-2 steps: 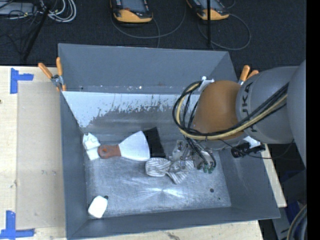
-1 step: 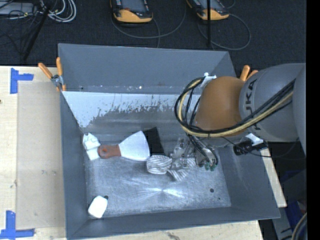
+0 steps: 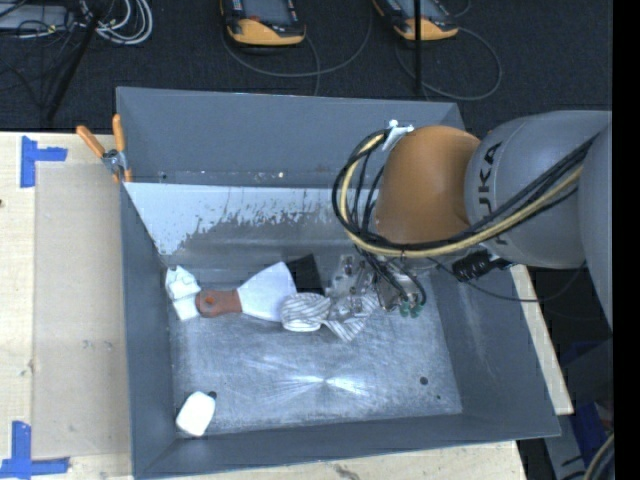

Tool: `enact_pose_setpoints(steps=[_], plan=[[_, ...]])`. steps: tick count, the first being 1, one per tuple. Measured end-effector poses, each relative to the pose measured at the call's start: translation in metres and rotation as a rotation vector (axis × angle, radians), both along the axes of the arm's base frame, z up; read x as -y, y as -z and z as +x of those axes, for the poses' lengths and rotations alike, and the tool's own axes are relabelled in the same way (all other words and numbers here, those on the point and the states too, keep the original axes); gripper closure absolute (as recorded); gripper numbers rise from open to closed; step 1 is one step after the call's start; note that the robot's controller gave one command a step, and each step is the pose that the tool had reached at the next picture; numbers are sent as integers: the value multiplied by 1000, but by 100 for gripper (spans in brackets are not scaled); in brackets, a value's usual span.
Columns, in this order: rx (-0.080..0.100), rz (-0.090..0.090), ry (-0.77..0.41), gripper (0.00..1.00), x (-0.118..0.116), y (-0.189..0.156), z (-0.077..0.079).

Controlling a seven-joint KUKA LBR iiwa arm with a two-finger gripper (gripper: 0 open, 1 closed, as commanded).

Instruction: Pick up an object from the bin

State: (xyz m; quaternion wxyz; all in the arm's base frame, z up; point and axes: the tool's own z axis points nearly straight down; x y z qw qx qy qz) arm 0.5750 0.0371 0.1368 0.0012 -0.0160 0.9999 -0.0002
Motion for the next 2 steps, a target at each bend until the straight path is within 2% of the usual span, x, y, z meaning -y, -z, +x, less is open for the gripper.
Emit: enact_pose_setpoints(steps=[1,2], plan=[[-1,1,-127,100,4,31,-17],[-3,0,-81,100,14,-154,15]])
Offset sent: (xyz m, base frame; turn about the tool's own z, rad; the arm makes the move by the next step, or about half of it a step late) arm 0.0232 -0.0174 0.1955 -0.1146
